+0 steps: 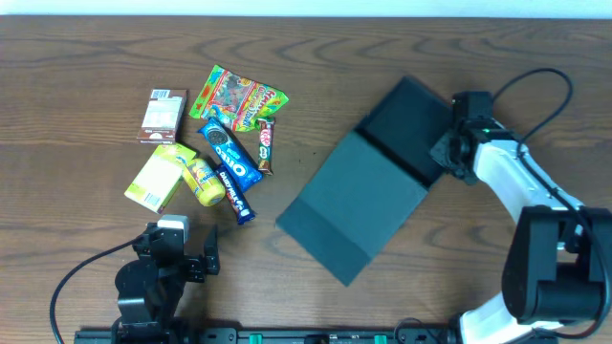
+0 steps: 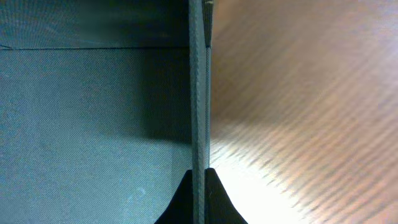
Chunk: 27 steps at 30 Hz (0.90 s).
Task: Pack container
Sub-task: 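Grip the box wall with the right gripper and rotate the box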
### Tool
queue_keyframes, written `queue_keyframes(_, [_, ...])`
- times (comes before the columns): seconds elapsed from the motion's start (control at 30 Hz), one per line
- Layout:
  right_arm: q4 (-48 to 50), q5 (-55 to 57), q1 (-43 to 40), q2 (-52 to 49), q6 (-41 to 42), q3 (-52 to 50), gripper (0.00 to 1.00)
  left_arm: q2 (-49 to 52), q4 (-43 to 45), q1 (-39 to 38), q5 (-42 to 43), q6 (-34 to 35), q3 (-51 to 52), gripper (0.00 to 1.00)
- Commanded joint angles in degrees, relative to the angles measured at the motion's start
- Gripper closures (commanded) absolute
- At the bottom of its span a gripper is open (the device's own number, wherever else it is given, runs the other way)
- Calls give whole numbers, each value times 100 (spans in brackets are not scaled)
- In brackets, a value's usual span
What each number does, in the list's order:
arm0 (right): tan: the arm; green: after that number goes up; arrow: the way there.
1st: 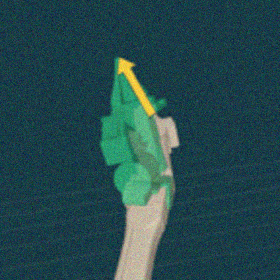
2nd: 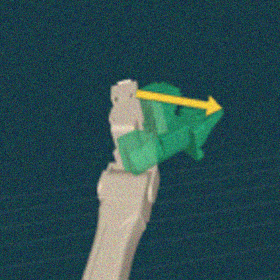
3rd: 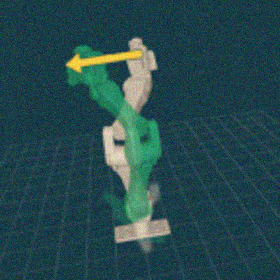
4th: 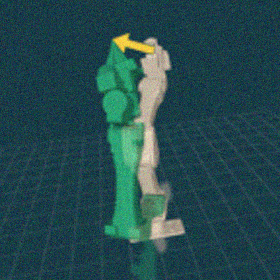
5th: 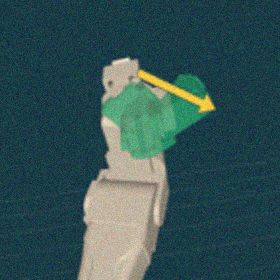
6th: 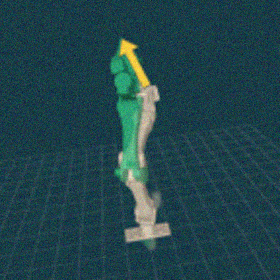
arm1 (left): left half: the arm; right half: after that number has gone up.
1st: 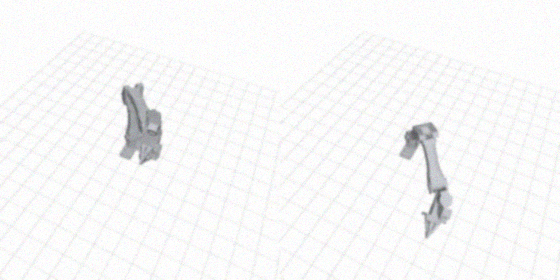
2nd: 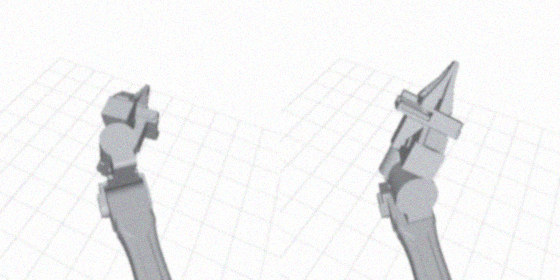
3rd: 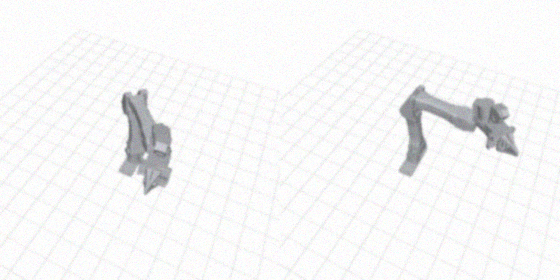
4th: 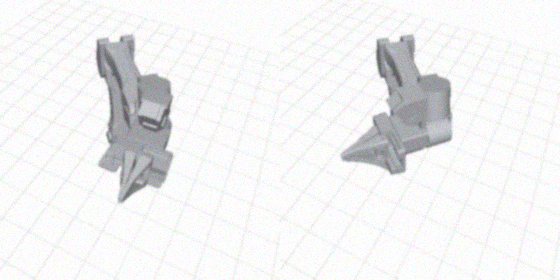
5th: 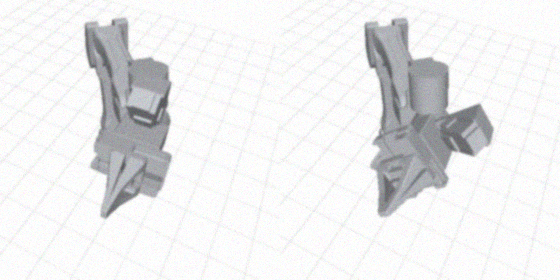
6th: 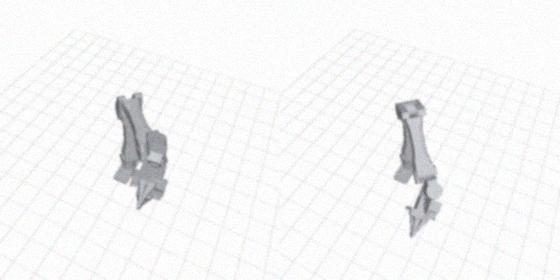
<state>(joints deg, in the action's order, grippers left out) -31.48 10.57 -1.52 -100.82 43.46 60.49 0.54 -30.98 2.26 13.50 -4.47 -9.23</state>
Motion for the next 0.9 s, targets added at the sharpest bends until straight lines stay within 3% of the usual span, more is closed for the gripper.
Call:
queue_keyframes(0.0, [-28, 81, -188, 181, 702, 133, 99, -33, 11, 31, 2, 44, 76, 4])
queue_keyframes(0.17, [-35, -190, -249, 181, 1445, 133, 99, -33, 13, 31, 2, 42, 76, 4])
queue_keyframes(0.2, [7, -321, -249, 181, 1484, 133, 90, -33, 13, 31, 2, 42, 76, 4])
queue_keyframes(0.23, [46, -376, -247, 181, 1482, 133, 62, -33, 11, 31, 2, 44, 76, 4])
queue_keyframes(0.3, [46, -343, -249, 197, 1379, 138, 31, -33, 11, 31, 2, 44, 76, 4])
queue_keyframes(0.37, [44, -275, -267, 260, 1102, 164, 7, -33, 11, 31, 2, 44, 76, 4])
queue_keyframes(0.4, [39, -203, -271, 326, 920, 195, 1, -33, 11, 31, 2, 44, 76, 4])
queue_keyframes(0.7, [11, 417, -254, 1799, -1355, 850, 1, -33, 11, 31, 2, 42, 76, 4])
queue_keyframes(0.77, [168, 168, -247, 2118, -2494, 927, 1, -33, 13, 31, 2, 44, 76, 4])
queue_keyframes(0.87, [175, -1143, -212, 2260, -4859, 927, 1, -33, 11, 31, 2, 44, 76, 4])
